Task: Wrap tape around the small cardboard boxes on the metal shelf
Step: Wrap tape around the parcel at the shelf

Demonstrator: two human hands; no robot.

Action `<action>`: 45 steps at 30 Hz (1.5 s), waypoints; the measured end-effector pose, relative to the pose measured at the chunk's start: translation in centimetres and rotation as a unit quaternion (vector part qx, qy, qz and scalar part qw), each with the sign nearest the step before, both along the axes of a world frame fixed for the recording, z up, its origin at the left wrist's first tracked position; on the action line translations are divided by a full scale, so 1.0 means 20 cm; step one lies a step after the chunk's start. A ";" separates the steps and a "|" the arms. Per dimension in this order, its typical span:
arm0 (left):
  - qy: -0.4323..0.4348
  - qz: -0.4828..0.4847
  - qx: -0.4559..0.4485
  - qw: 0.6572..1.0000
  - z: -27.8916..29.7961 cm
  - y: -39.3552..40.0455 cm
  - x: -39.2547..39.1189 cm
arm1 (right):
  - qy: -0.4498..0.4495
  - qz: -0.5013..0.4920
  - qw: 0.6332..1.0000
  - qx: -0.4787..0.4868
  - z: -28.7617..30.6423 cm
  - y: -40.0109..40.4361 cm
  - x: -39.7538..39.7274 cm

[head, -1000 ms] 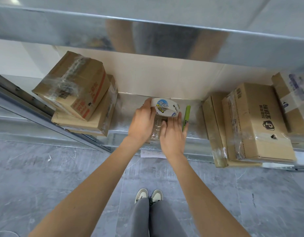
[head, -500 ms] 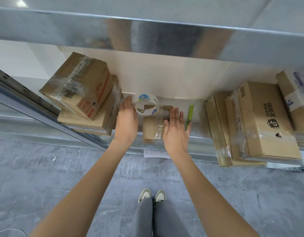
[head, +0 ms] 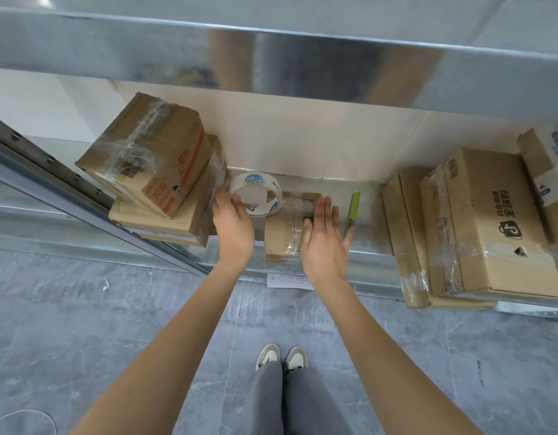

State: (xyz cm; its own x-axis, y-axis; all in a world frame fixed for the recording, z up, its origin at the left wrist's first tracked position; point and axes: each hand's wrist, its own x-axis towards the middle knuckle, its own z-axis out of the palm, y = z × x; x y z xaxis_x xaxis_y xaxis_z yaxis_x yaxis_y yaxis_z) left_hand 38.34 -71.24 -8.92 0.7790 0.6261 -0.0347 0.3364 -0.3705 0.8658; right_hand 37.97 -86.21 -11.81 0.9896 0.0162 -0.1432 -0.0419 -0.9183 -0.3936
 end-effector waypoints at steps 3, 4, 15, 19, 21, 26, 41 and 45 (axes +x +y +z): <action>0.042 0.095 -0.229 0.968 -0.01 -0.06 0.03 | -0.011 0.012 1.000 -0.026 0.00 0.00 0.00; 0.043 0.115 -0.309 0.943 -0.02 -0.07 0.04 | -0.017 0.017 0.999 -0.036 0.00 -0.01 0.00; 0.028 0.094 -0.317 0.943 -0.06 -0.05 0.10 | -0.039 0.112 0.991 -0.056 0.00 0.00 0.03; 0.050 0.072 -0.276 0.957 -0.09 -0.01 0.13 | -0.034 0.129 0.989 -0.061 0.01 -0.01 0.03; 0.056 0.067 -0.260 0.962 -0.11 0.00 0.14 | -0.031 0.130 0.989 -0.066 0.02 -0.01 0.03; 0.067 0.107 -0.159 0.979 -0.11 -0.04 0.17 | -0.031 0.133 0.988 -0.067 0.03 -0.01 0.03; 0.004 0.140 -0.383 0.913 -0.16 -0.11 0.18 | -0.042 0.122 0.991 -0.049 0.01 0.00 0.02; 0.007 0.158 -0.391 0.907 -0.17 -0.08 0.17 | -0.044 0.123 0.990 -0.053 0.01 0.00 0.02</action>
